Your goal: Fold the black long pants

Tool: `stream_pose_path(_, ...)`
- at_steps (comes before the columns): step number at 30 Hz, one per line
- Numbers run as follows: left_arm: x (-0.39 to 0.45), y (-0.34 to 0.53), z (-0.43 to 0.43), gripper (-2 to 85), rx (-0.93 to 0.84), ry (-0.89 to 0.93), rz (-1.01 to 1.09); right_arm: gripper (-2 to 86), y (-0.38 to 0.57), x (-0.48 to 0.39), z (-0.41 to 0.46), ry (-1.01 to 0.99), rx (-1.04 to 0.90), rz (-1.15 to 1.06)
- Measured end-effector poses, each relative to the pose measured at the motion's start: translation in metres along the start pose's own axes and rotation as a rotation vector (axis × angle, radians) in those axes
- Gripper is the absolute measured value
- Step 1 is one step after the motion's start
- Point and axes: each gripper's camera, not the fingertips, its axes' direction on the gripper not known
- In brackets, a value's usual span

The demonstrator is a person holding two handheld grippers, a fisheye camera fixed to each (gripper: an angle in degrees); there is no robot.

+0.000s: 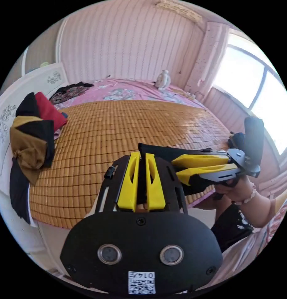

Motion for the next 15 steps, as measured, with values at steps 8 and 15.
stream_pose_path(8,-0.047,0.053,0.024,4.5,-0.125,-0.016,-0.184,8.2,0.041,0.025,-0.002,0.220,-0.136,0.040)
stream_pose_path(15,0.069,0.058,0.076,0.3,-0.171,0.281,0.052,2.3,0.089,0.073,-0.081,0.455,-0.205,0.248)
